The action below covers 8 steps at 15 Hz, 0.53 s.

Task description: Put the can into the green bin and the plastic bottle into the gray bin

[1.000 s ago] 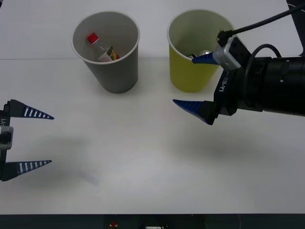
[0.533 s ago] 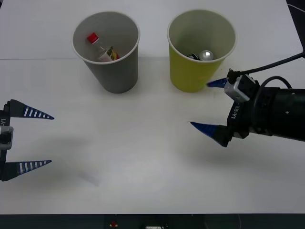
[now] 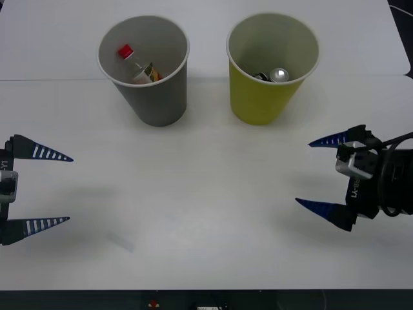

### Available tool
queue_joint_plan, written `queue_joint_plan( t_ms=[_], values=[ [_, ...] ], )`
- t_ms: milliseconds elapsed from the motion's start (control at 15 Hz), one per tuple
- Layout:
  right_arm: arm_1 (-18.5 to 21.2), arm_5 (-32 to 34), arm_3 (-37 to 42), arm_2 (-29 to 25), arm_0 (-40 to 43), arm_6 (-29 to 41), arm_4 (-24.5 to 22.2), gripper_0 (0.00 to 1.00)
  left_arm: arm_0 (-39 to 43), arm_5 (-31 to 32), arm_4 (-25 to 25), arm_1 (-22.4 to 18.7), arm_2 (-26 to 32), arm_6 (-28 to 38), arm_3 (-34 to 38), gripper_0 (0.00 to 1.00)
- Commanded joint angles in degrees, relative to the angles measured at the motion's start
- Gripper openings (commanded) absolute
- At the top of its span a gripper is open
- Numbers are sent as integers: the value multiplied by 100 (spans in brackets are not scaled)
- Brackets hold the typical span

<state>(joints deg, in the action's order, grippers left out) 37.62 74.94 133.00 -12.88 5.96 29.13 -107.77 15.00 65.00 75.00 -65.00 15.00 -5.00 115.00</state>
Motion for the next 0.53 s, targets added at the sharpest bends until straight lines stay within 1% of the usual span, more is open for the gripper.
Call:
queue_joint_plan(
  t_ms=[67,200,333,400,533],
  values=[
    [369,-190,-11,-83,283,-215,248,100,0,0,0,0,0,0,0,100],
    [729,-225,-151,-153,380,-417,608,100,0,0,0,0,0,0,0,100],
    [1055,-252,-556,-223,389,-892,1136,100,0,0,0,0,0,0,0,100],
    [1222,-287,-679,-223,398,-1067,1276,100,0,0,0,0,0,0,0,100],
    [1547,-471,-714,-223,556,-1173,1461,100,0,0,0,0,0,0,0,100]
  ],
)
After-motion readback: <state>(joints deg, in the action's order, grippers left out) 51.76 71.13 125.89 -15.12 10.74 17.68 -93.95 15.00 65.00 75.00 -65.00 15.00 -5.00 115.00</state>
